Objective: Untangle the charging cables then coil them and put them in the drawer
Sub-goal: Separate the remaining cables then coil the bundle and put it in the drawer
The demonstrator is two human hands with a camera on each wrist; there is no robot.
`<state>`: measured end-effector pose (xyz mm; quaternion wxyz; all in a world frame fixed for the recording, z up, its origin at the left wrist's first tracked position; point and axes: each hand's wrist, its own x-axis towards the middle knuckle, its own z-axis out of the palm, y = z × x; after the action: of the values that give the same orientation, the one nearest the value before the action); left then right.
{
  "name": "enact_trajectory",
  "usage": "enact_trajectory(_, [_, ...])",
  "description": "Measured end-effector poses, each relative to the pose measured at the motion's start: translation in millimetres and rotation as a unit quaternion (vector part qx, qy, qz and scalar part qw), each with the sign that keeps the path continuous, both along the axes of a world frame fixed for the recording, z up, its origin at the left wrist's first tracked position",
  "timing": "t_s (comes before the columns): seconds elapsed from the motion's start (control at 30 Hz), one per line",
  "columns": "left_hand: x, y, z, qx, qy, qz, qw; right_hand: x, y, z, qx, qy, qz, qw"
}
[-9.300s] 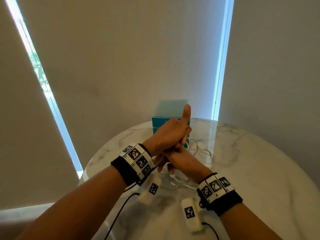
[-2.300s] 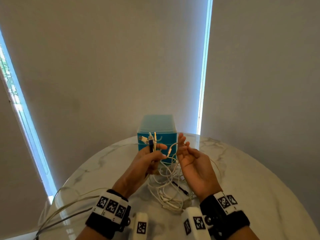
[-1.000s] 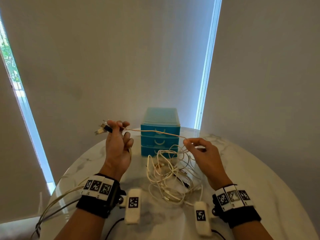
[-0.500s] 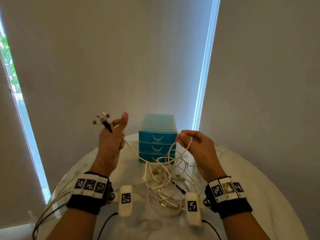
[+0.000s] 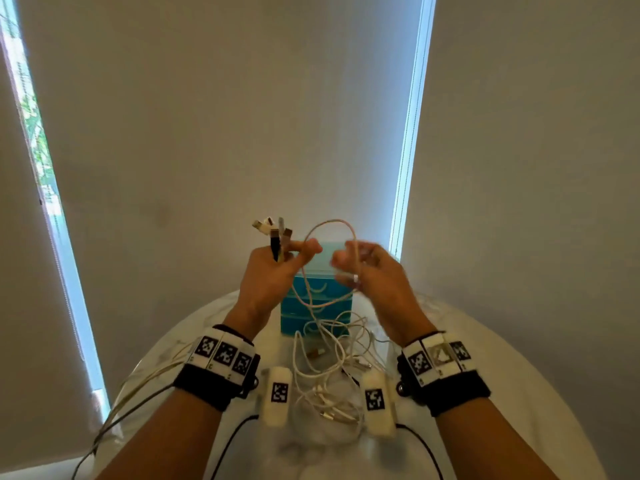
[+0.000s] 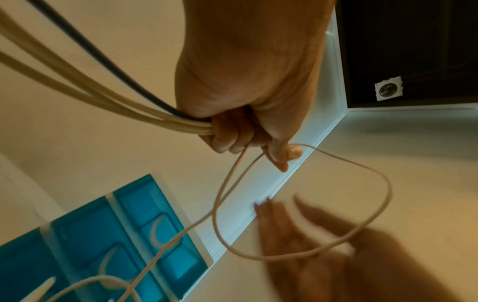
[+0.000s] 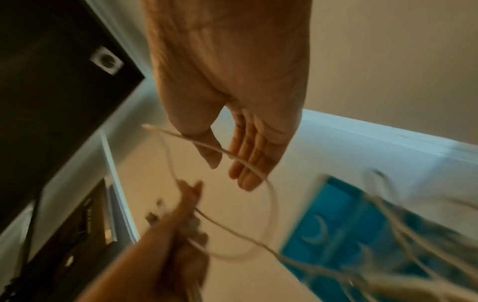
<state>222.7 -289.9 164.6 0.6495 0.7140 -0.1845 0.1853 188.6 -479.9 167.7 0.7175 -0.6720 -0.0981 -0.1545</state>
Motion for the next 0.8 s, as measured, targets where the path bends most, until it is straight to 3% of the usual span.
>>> enact_trajectory(0.1, [-7,5,22,-0.021,-0.019,0.011,1.0,3,9,-52,-0.145,0.181,0.085,0.969])
enact_trajectory(0.17, [-7,10,30,-0.036,-0.043,-0.006,0.998,9,9,-77,-0.264,0.221,0.122,0.931])
enact_trajectory(0.23, [0,15,31,-0.069,-0.047,-0.032,0.996,16,8,-79,-0.304,0.176,0.08,0.933])
enact_trajectory(0.33, [0,13,30,-0.09,-0.04,-0.053,0.994,20,16,-54,-0.286,0.084,-0.006,0.954])
enact_trajectory(0.47, [-4,12,21,-0.093,-0.038,-0.059,0.993,21,28,-29,-0.379,0.031,0.018,0.925])
enact_trajectory(0.53, [-4,16,15,-0.099,-0.036,-0.048,0.993,22,18,-8,-0.355,-0.012,-0.029,0.934])
enact_trajectory(0.63, [0,15,0,-0.088,-0.001,-0.04,0.995,20,1,27,-0.198,-0.055,-0.098,0.974])
enact_trajectory(0.7, [1,5,-13,-0.044,0.031,-0.042,0.998,16,-3,38,-0.123,-0.06,-0.058,0.989])
enact_trajectory(0.8, [3,-10,-29,-0.027,0.061,-0.066,0.996,11,-1,38,-0.086,-0.067,0.006,0.994])
